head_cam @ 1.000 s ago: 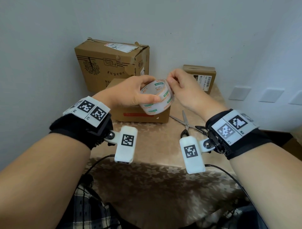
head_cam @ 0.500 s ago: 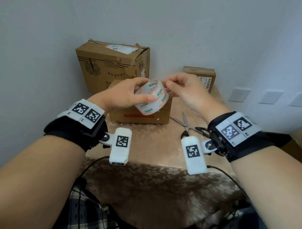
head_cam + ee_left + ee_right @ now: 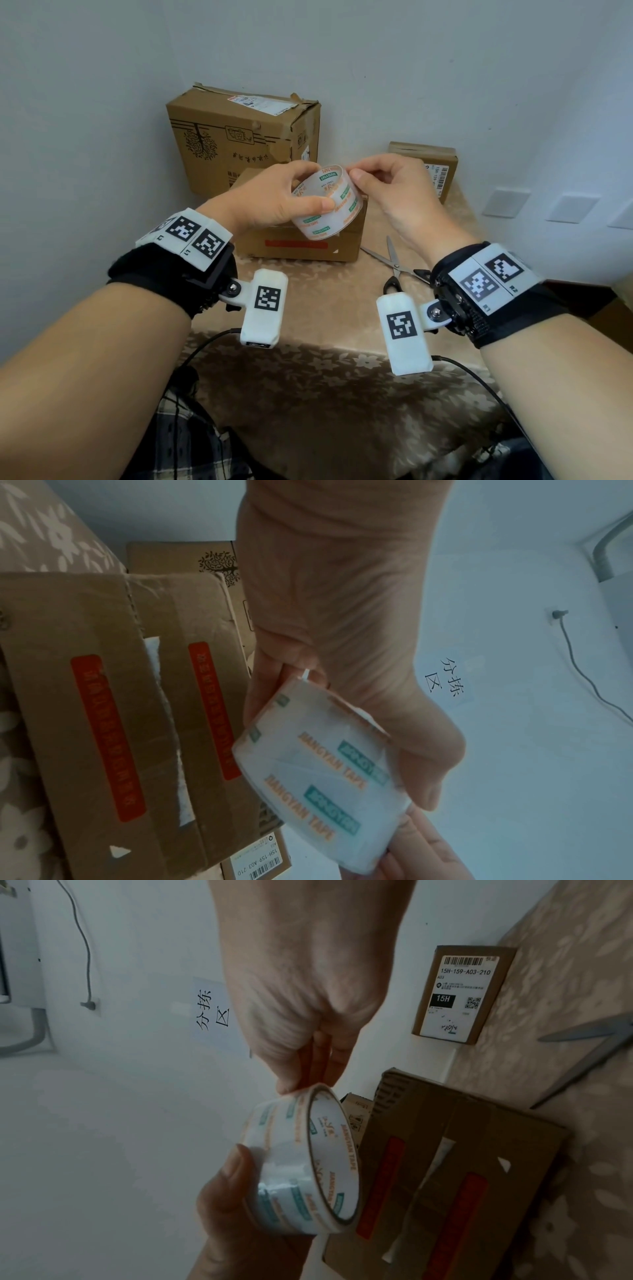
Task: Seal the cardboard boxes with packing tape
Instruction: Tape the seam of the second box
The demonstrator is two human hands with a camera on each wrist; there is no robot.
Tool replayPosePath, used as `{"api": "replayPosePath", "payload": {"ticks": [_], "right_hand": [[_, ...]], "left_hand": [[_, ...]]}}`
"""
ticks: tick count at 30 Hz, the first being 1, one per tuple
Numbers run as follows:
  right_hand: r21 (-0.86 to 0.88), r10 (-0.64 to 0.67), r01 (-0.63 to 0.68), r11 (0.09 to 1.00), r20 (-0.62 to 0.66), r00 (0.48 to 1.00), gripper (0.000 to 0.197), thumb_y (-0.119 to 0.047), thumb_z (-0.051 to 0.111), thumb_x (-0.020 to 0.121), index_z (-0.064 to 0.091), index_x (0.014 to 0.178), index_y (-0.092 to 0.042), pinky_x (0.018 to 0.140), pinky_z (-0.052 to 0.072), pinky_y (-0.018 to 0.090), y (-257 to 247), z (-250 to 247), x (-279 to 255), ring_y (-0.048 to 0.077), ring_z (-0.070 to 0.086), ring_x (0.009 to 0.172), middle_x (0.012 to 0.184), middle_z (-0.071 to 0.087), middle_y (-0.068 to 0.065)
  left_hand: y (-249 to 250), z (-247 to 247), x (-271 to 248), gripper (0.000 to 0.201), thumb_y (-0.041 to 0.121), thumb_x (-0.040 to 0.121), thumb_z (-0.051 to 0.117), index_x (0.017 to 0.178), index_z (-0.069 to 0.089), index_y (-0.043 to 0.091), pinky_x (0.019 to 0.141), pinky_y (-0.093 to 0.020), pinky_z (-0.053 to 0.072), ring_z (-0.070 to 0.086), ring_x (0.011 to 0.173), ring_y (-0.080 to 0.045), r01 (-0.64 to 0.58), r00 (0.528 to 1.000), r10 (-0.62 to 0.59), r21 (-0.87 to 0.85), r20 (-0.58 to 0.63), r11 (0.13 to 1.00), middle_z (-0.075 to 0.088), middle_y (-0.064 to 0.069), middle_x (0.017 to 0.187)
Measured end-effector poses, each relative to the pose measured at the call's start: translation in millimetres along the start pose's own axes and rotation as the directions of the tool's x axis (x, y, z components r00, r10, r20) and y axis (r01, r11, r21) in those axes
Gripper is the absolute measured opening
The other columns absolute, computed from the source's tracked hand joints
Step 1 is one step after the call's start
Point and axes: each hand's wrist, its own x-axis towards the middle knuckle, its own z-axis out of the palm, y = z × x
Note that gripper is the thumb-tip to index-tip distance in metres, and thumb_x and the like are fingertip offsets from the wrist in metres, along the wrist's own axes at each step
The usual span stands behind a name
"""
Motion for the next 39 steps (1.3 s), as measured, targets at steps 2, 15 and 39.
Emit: {"api": "replayPosePath", "payload": {"ticks": [2, 15, 39], "right_hand": [[-0.029, -0.006, 0.006, 1.000, 0.002, 1.000, 0.020, -0.014, 0.062, 0.092, 0.068, 0.084, -0.031, 0.089, 0.054, 0.037, 2, -1, 0, 0.015, 0.066, 0.091, 0.089, 0.071, -0.006], [-0.367, -0.045, 0.049, 0.929, 0.019, 0.999, 0.012, -0.011, 0.054, 0.094, 0.059, 0.085, -0.017, 0.085, 0.053, 0.043, 1, -6, 8, 0.022, 0.065, 0.088, 0.089, 0.068, 0.006], [-0.162, -0.062, 0.055, 0.985, -0.044, 0.997, 0.006, -0.009, 0.062, 0.092, 0.058, 0.086, -0.010, 0.074, 0.057, 0.030, -20, -10, -2, 0.008, 0.068, 0.075, 0.076, 0.070, 0.001]], "left_hand": [[-1, 1, 0, 0.062, 0.041, 0.075, 0.072, 0.130, 0.048, 0.024, 0.080, -0.022, 0.051, 0.063, 0.100, -0.005, 0.008, 1.000, -0.008, 0.002, 0.003, 1.000, 0.062, 0.007, 0.115], [15, 5, 3, 0.033, 0.039, 0.083, 0.067, 0.109, 0.048, 0.030, 0.067, -0.009, 0.045, 0.058, 0.082, 0.005, 0.012, 1.000, -0.012, 0.148, -0.001, 0.989, 0.058, 0.019, 0.094], [26, 6, 4, 0.043, 0.048, 0.085, 0.061, 0.108, 0.065, 0.011, 0.069, -0.021, 0.049, 0.066, 0.082, -0.010, 0.086, 0.994, -0.074, 0.171, -0.075, 0.981, 0.070, -0.001, 0.094]]}}
